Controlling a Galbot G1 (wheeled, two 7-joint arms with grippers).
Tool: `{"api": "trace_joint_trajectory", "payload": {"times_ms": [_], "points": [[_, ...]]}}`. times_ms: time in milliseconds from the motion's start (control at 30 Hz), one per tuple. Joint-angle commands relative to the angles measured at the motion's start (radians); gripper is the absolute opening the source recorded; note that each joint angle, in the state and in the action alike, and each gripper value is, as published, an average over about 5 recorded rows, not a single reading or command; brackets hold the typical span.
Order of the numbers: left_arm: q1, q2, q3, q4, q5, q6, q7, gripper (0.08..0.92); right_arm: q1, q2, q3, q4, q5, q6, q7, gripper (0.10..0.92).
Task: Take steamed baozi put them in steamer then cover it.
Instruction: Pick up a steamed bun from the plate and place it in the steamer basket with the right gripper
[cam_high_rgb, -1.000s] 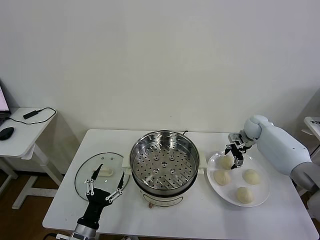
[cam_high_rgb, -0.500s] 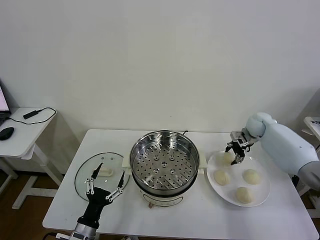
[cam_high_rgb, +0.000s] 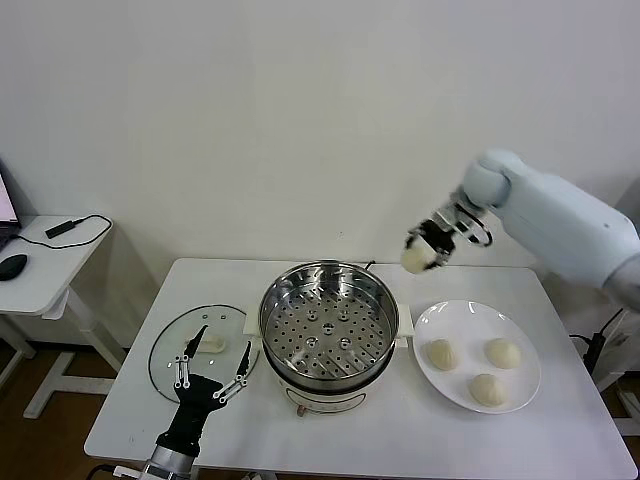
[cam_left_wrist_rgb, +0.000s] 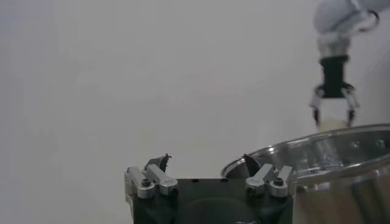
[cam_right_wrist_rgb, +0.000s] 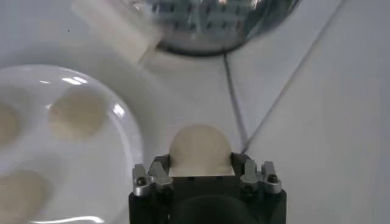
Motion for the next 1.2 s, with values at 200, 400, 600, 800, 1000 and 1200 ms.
{"api": "trace_joint_trajectory", "payload": {"times_ms": [200,400,600,800,1000,1200], "points": [[0.006,0.001,-0.006,-0.006,-0.001,-0.002,-0.001,0.823,0.046,0.252,-0.127,0.081,-0.038,0.162,0.0,0.661],[0.008,0.002,-0.005,-0.006,-0.001,-0.007,-0.003,0.823,-0.026,0.289,-0.131,0.048,-0.107,0.16,0.002,0.646],[0.008,0.003,-0.006,-0.009,-0.001,-0.012,-0.005,0.823,-0.074,0.299,-0.124,0.008,-0.155,0.159,0.001,0.645],[0.009,0.005,-0.007,-0.006,-0.001,-0.015,-0.006,0.823,-0.111,0.3,-0.111,-0.018,-0.191,0.156,0.001,0.645],[0.008,0.004,-0.01,-0.002,-0.001,-0.017,-0.007,0.823,-0.13,0.303,-0.099,-0.032,-0.208,0.158,0.004,0.654],[0.007,0.003,-0.013,-0.001,-0.002,-0.017,-0.007,0.823,-0.116,0.273,-0.079,0.004,-0.196,0.15,0.001,0.716]]}}
